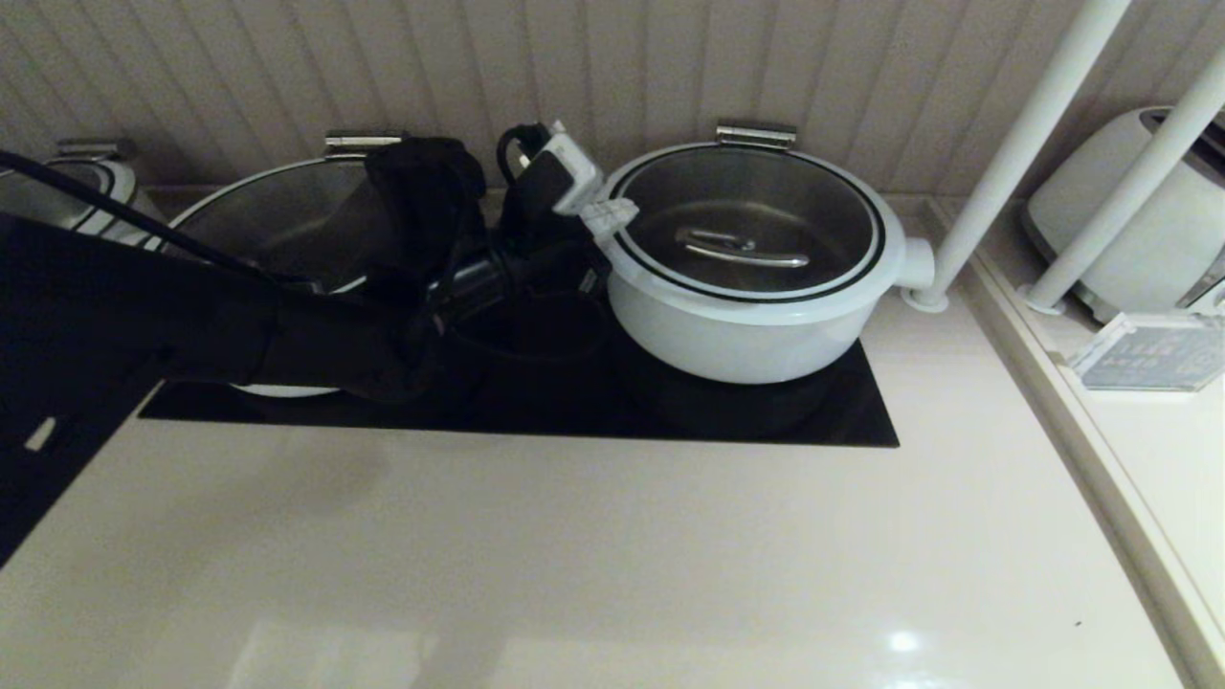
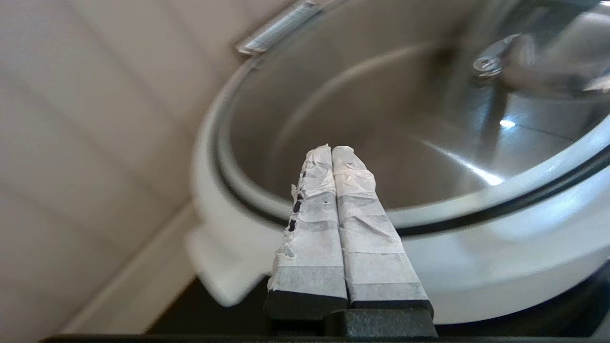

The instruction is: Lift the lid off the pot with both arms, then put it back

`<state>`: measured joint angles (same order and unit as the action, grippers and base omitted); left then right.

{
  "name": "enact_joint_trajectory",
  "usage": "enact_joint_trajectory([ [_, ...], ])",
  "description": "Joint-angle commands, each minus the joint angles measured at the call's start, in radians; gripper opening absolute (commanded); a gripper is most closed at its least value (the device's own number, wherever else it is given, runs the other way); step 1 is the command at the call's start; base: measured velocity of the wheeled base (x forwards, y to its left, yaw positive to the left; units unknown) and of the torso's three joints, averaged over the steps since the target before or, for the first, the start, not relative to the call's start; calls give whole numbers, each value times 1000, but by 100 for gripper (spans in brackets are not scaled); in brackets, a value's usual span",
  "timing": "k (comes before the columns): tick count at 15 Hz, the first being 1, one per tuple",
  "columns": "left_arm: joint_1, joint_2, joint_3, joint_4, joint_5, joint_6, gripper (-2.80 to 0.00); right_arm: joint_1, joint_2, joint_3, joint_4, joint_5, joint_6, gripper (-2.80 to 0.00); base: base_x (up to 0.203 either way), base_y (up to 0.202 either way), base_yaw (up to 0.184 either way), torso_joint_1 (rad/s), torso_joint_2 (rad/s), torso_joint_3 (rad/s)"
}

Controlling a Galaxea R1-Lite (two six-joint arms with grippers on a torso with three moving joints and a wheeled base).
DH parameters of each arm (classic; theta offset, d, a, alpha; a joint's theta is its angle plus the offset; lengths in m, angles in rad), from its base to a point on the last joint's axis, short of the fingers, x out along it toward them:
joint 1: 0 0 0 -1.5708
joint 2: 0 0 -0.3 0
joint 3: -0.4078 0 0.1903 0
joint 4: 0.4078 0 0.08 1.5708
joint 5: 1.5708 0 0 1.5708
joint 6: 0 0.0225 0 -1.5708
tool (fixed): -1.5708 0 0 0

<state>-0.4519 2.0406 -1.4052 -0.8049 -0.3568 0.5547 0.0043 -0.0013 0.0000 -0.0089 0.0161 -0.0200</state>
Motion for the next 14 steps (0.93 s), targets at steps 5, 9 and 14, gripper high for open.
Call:
enact_joint_trajectory([
  [5, 78, -180, 194, -15, 1, 4, -280, 0, 1, 0, 0, 1, 0, -280, 0, 0, 0, 0, 0, 0],
  [9, 158, -305, 328, -14, 7, 2, -280, 0, 1, 0, 0, 1, -1, -280, 0, 0, 0, 0, 0, 0],
  [14, 356, -443, 496, -13, 20, -3, -280, 0, 1, 0, 0, 1, -1, -280, 0, 0, 0, 0, 0, 0],
])
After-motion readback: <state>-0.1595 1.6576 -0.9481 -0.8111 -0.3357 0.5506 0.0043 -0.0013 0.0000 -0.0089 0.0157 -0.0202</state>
